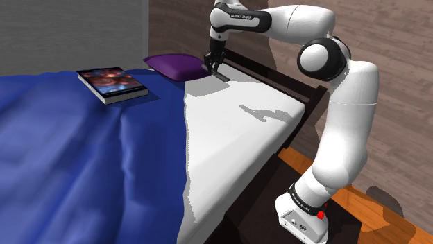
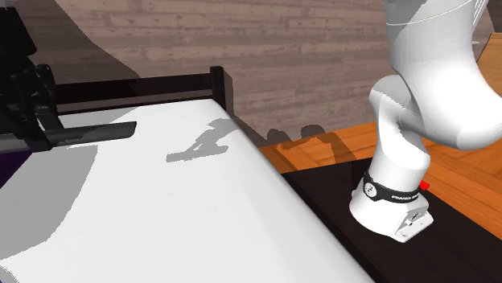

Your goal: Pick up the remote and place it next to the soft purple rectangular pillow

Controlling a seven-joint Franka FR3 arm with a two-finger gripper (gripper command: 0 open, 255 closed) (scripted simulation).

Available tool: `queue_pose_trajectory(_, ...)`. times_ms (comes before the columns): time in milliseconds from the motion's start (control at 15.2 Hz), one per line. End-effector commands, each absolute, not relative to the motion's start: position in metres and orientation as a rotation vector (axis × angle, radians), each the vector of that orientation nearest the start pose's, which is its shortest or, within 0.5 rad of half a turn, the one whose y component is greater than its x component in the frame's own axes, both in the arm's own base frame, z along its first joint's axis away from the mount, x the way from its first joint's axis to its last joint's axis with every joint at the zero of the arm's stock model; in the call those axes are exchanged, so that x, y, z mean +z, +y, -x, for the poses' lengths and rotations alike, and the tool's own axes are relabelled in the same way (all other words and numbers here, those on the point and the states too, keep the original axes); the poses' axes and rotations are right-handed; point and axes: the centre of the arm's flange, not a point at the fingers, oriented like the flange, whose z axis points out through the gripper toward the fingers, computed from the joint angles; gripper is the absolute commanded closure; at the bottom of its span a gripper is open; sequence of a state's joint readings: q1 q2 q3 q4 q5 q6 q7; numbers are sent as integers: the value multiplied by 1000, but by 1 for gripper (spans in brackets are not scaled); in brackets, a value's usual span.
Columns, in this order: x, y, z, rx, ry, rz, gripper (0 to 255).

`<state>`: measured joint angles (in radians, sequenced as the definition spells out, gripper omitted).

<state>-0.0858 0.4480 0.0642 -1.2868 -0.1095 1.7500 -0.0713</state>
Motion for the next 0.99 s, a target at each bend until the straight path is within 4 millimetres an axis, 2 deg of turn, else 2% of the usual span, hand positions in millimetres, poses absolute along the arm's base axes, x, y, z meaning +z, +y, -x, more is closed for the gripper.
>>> queue_pose_trajectory(0,487,-35,-695,-21,-100,3221,255)
queue_pose_trajectory(924,413,-35,-695,-21,-100,3221,255)
